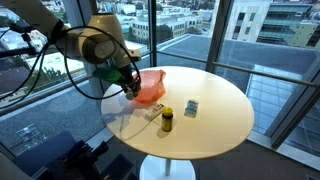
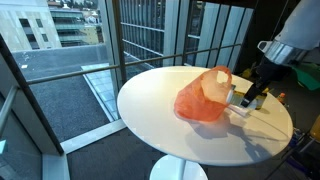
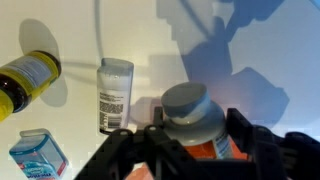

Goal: Take the white bottle out of the plastic bag and put it on the table

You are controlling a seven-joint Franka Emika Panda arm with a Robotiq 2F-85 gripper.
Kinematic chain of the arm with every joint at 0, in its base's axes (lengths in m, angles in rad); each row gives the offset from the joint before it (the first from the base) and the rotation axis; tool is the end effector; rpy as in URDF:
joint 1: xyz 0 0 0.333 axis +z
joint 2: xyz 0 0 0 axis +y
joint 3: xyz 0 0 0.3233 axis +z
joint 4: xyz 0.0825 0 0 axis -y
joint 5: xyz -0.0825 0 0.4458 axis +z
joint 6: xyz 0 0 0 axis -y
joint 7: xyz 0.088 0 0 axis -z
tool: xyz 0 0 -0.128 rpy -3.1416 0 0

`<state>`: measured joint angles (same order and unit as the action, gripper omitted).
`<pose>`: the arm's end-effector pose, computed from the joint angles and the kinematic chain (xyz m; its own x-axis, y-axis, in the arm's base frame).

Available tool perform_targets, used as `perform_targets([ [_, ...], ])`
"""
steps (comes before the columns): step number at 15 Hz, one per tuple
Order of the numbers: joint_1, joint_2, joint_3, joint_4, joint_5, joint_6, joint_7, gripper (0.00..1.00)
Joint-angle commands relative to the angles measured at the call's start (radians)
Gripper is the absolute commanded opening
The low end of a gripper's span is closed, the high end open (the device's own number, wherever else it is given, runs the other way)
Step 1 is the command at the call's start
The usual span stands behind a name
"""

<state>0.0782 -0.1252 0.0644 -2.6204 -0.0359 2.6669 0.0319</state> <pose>0.4795 0.0686 0.2467 0.9752 0.1409 0.1709 0.1388 -0.9900 0.0242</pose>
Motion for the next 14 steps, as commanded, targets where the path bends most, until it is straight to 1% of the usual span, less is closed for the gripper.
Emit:
perform_targets([
  [1, -0.005, -0.087, -0.01, -0.104, 0.037, 0.053, -0.013, 0.4],
  [6, -0.003, -0.171, -0.028, -0.21, 0.078, 0.08, -0.015, 0.4],
  [7, -0.009, -0.132, -0.033, -0.154, 0.078, 0.057, -0.013, 0.4],
  [9, -0.009, -0.141, -0.047, -0.164, 0.091, 0.062, -0.023, 0.4],
  [14, -0.004, -0.116, -0.08, -0.16, 0.133, 0.072, -0.043, 0.4],
])
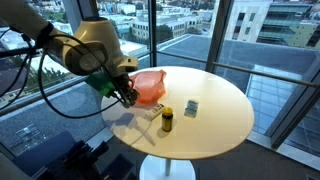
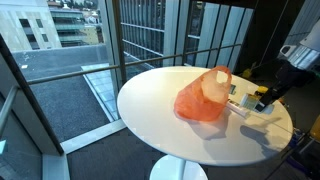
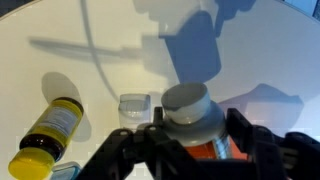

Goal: Take the white bottle out of the plastic bag and put it on the table

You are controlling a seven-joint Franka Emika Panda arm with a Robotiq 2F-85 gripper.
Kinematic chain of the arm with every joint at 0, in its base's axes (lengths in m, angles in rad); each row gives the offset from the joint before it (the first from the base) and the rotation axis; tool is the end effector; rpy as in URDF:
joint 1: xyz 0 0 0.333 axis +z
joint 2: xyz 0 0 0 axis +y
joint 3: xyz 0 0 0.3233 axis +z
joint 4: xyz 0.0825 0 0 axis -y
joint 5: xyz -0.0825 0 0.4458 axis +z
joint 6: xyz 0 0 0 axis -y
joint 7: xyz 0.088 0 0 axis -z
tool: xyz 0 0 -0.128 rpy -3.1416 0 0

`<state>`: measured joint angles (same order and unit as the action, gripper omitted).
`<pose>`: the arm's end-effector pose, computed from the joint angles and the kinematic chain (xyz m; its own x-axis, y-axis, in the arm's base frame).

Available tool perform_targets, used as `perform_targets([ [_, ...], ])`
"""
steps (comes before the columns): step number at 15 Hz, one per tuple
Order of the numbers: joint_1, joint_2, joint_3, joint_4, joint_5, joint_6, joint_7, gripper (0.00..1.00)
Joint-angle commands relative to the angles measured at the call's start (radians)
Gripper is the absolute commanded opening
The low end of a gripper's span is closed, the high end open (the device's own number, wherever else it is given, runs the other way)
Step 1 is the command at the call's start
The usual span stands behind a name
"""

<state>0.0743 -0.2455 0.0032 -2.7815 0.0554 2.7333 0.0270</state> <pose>0.4332 0.0319 0.2388 0.9809 -0.0018 0.1944 0.0053 -0.9993 -0.0360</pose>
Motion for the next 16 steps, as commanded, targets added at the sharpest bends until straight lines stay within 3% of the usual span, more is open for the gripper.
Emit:
perform_targets([
  [1, 0.003, 0.01, -0.027, 0.001, 0.056, 0.002, -0.048, 0.4],
  [8, 0.005, 0.095, -0.069, 0.051, 0.172, -0.029, -0.136, 0.4],
  [16, -0.026, 0.212, -0.077, 0.175, 0.224, -0.088, -0.207, 0.4],
])
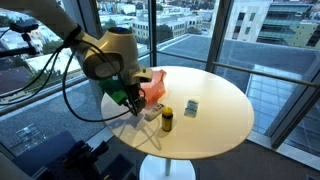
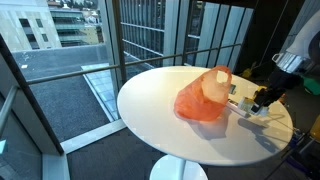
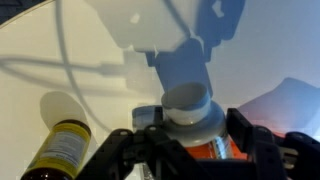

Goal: Take the white bottle out of the plastic bag and put it on the table

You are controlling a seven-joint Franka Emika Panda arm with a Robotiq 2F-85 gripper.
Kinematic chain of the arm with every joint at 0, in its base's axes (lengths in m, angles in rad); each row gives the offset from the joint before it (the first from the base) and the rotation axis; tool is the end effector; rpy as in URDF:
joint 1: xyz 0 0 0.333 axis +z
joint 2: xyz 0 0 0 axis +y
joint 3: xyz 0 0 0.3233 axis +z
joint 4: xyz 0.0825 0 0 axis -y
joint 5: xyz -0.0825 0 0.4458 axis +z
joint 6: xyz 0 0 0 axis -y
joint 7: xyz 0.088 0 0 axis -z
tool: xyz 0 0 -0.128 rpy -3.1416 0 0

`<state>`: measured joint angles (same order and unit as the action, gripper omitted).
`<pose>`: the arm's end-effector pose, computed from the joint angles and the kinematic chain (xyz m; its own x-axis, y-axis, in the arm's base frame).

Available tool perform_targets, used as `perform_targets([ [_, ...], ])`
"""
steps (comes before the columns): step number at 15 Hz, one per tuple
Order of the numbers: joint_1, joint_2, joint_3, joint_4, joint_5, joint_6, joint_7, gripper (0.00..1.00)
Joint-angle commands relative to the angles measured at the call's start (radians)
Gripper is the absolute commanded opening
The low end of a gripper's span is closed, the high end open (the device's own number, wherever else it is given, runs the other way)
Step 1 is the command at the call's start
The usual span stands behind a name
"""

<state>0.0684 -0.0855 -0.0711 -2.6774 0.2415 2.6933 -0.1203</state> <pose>0.4577 -0.0060 0.2062 0.9898 -0.1005 0.1011 -0.0882 -0.9889 -0.1195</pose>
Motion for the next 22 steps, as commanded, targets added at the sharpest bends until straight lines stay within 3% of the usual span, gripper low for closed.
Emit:
perform_targets([
  [1, -0.026, 0.067, 0.0, 0.088, 0.043, -0.057, -0.067, 0.4],
  [10, -0.082, 0.201, 0.03, 0.211, 0.043, -0.07, -0.074, 0.4],
  [22, -0.145, 0.242, 0.025, 0.233, 0.029, -0.039, -0.05, 0.4],
])
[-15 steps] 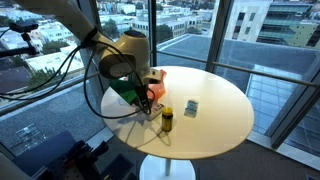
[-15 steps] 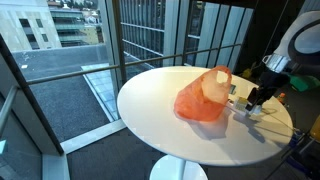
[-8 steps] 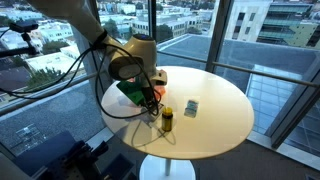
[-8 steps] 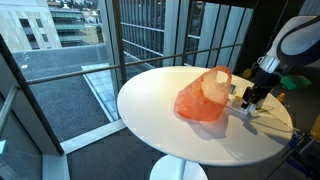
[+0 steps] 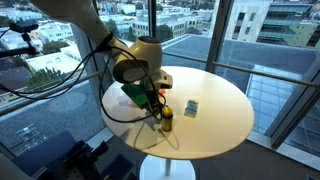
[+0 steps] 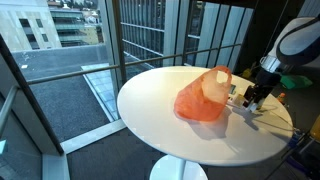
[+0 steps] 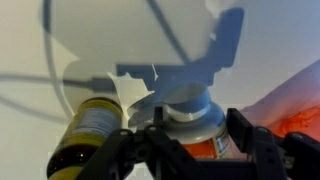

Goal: Take the white bottle out of the plastic bag and put it on the table

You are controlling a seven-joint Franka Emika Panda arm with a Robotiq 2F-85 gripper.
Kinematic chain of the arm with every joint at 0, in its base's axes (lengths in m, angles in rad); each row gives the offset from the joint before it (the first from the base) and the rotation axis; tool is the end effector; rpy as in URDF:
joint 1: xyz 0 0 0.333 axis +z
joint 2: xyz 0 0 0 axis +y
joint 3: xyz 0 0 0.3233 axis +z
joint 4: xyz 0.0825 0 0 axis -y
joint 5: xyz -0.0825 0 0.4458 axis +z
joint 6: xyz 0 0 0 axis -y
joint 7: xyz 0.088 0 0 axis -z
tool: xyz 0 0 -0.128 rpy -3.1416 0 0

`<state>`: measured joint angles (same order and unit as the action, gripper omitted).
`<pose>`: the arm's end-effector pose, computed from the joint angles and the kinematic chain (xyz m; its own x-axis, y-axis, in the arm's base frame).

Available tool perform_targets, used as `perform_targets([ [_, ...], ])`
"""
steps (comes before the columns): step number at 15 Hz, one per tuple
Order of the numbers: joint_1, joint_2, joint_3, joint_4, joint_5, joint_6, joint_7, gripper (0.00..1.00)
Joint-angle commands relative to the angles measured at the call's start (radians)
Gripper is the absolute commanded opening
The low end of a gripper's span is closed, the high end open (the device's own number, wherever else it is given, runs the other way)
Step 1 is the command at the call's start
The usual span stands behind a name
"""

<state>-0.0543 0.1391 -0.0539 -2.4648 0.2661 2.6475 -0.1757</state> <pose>0.5151 -0.0613 0.1769 0.9848 -0.1657 0.0515 -0.1586 -0.9800 -0.1204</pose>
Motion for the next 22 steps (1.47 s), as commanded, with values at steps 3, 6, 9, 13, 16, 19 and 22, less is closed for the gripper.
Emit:
perform_targets([
  [3, -0.034, 0.022, 0.004, 0.021, 0.001, 0.011, 0.01, 0.4],
  [6, -0.045, 0.026, 0.002, 0.022, 0.001, 0.016, 0.009, 0.4],
  [9, -0.056, 0.026, -0.003, 0.021, 0.0, 0.019, 0.01, 0.4],
  [13, -0.069, 0.027, -0.005, 0.022, 0.002, 0.022, 0.008, 0.4],
  [16, -0.067, 0.037, -0.001, 0.026, -0.001, 0.02, 0.01, 0.4],
  [19, -0.059, 0.047, 0.01, 0.03, -0.004, 0.016, 0.01, 0.4],
  [22, -0.05, 0.062, 0.025, 0.034, -0.008, 0.013, 0.013, 0.4],
])
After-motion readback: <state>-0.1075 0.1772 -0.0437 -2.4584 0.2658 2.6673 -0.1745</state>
